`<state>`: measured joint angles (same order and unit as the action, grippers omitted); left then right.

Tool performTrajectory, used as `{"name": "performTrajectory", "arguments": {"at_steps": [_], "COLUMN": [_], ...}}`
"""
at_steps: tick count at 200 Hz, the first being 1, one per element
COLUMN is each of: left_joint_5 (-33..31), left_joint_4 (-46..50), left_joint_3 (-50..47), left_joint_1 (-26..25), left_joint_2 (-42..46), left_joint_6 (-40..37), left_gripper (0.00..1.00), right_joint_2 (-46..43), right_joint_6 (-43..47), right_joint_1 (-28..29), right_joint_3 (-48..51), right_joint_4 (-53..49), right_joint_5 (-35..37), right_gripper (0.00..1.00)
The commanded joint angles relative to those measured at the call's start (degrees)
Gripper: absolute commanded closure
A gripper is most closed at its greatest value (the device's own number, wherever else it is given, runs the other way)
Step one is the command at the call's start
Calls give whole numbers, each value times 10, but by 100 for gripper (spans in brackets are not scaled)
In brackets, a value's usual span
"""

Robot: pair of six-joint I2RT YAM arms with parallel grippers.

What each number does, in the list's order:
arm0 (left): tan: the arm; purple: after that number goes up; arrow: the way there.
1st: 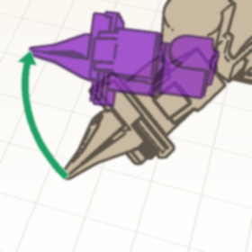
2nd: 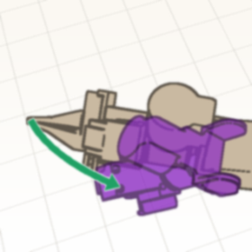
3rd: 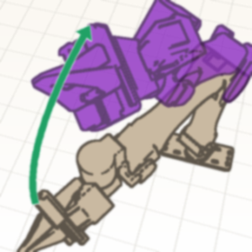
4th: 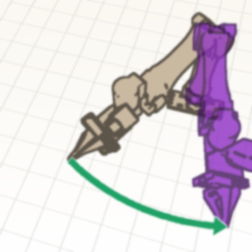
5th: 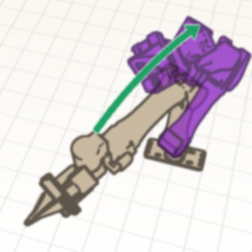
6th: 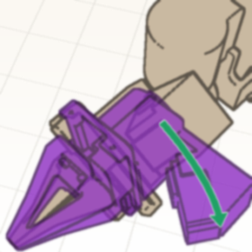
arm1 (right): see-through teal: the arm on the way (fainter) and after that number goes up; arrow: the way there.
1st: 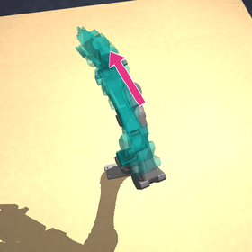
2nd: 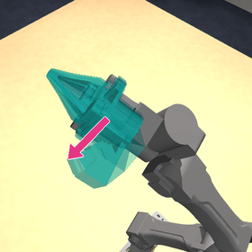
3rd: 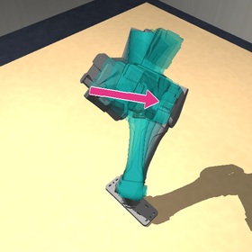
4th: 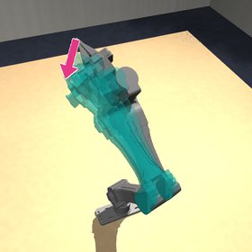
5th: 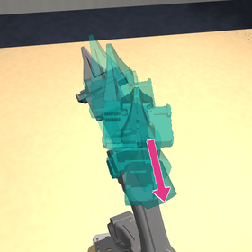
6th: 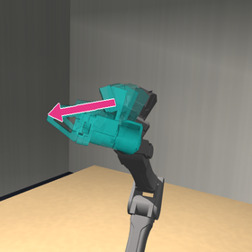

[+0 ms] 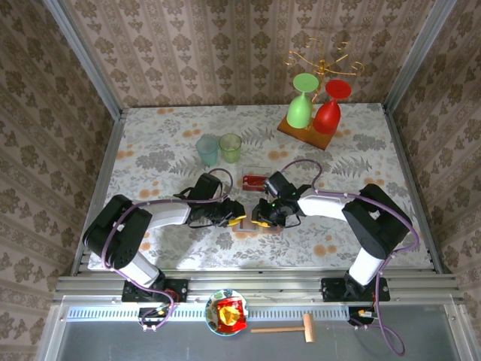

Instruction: Take the credit cards out of the card holder

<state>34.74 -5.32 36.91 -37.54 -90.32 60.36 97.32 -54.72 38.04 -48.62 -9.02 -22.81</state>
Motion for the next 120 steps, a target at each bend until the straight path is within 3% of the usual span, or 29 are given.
{"name": "performTrajectory", "arguments": {"at_steps": [1, 120], "left_joint_5": [-2, 1], "left_joint_4": [19, 79], "left_joint_3": [19, 72], "left_joint_1": [-5, -12], "left_joint_2": [-3, -18], "left_joint_6": [-16, -45], "left_gripper": [67, 67], "right_joint_2": [-14, -14], "right_joint_6": [-16, -49], "right_joint_1": [-6, -15], "right_joint_3": [19, 54], "right_joint_4": [13, 100], "right_joint_5": [-7, -45], "right_gripper": [75, 83]}}
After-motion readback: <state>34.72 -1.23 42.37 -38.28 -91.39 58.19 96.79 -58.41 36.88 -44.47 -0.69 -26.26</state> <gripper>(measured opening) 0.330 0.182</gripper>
